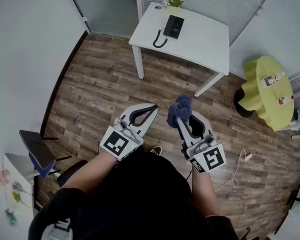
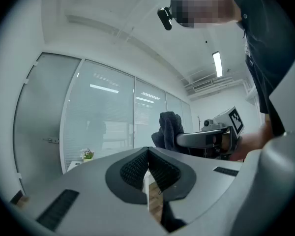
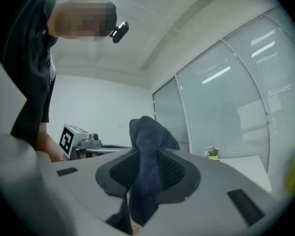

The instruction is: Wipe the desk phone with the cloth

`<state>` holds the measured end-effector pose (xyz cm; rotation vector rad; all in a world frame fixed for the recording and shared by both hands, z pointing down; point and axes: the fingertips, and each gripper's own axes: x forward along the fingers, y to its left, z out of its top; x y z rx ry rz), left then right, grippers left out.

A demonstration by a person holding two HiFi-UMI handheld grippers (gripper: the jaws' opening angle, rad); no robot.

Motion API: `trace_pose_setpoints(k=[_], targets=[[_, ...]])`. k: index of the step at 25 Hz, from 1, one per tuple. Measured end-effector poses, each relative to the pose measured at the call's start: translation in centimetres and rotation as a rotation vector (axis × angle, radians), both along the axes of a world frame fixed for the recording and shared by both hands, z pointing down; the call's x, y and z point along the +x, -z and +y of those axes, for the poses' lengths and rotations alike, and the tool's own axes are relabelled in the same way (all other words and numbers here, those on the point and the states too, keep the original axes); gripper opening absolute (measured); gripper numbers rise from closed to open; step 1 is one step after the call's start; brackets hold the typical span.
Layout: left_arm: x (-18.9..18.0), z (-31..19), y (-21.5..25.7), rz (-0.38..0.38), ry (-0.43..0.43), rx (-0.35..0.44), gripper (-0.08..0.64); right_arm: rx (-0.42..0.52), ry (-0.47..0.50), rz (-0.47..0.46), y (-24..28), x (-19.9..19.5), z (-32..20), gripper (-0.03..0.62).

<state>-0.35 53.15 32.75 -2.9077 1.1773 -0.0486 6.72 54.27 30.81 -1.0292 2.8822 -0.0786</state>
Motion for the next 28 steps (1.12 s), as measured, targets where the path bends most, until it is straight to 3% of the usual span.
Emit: trace_pose_setpoints(k=[8, 16, 22, 28], targets=[[1.9, 0.3, 0.8, 0.012, -0.017, 0.007, 0.009, 0.003, -0.005, 0.000, 0.6, 1.1, 0.5, 0.107], [1.3, -0.3, 0.4, -0.009, -0.009, -0.030, 0.009, -0.022, -0.018, 0.013, 0.1, 1.8, -0.1, 0.107], [0.7, -2.0, -0.8, -0.037, -0.021, -0.045, 0.009, -0.047, -0.022, 0.031, -0.8, 1.2, -1.5, 0.107], [-0.1, -6.0, -1.1, -0.012, -0.040, -0.045, 0.009, -0.070, -0.039, 0.052, -1.6, 0.3, -5.0, 0.107]])
